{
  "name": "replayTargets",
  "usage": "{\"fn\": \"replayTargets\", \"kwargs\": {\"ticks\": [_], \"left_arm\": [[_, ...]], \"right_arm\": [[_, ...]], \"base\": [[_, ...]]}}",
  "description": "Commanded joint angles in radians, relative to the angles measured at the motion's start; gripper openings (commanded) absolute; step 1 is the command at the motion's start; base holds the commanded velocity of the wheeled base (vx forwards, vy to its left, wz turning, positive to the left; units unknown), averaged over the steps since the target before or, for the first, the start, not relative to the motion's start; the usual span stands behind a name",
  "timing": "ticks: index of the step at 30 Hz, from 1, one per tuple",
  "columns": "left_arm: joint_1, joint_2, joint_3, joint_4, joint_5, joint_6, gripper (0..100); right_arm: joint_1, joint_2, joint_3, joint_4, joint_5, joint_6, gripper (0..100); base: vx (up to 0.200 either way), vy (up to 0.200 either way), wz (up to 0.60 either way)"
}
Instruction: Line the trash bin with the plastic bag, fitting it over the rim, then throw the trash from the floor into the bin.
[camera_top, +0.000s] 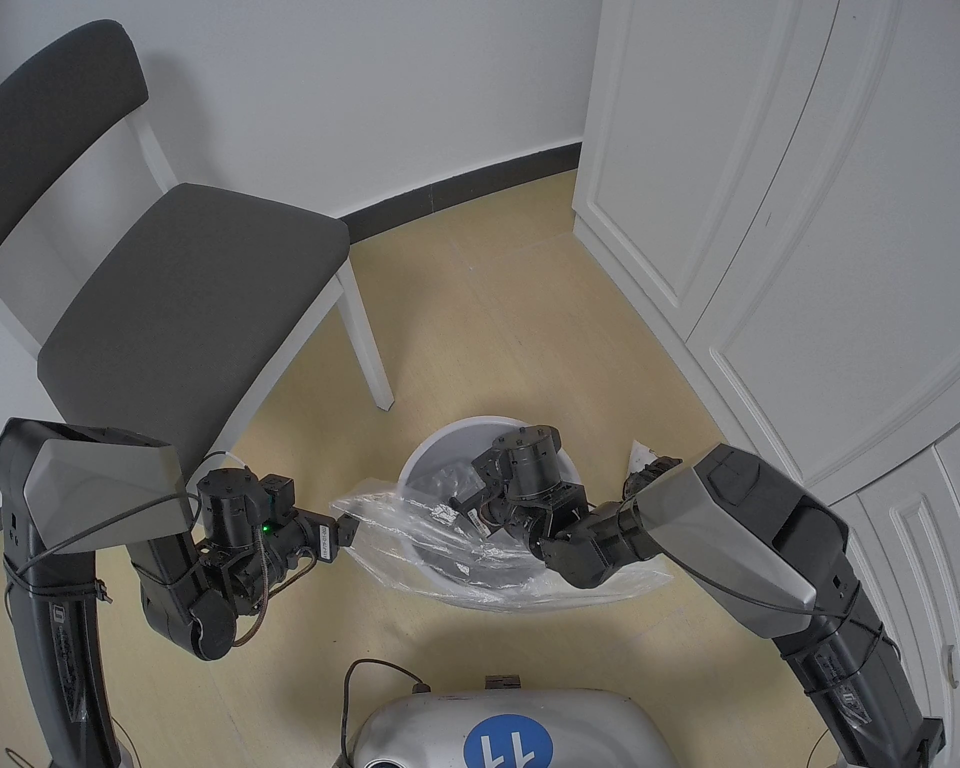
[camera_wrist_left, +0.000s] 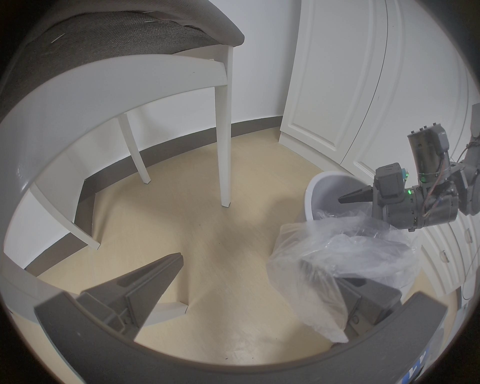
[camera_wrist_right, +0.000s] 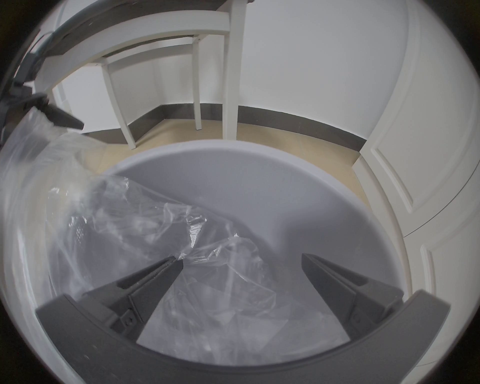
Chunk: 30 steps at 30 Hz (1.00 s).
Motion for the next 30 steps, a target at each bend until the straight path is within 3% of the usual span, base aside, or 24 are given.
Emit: {"fn": "replayTargets", "kwargs": {"ticks": [1,11,21,25,28,30], "left_arm": [[0.000,0.003,-0.004,0.000,0.000,0.000,100],[-0.002,0.003,-0.004,-0.003,0.003,-0.002,100],[-0.008,0.014,-0.007,-0.014,0.003,-0.002,100],[-0.008,0.018,-0.010,-0.014,0.003,-0.002,100],[-0.006,0.029,-0.010,-0.022,0.003,-0.003,100],[-0.006,0.037,-0.011,-0.031,0.003,-0.002,100]], "right_arm": [[-0.001,0.028,-0.069,0.016,0.011,0.035,100],[0.034,-0.196,0.046,0.114,0.000,0.039,100],[0.036,-0.269,0.094,0.111,0.001,0.082,100],[0.110,-0.291,0.089,0.102,-0.009,0.128,100],[0.163,-0.380,0.207,0.106,-0.022,0.093,100],[0.174,-0.443,0.318,0.117,-0.019,0.024,100]], "base": [[0.000,0.000,0.00],[0.000,0.000,0.00],[0.000,0.000,0.00],[0.000,0.000,0.00],[0.000,0.000,0.00],[0.000,0.000,0.00]]}}
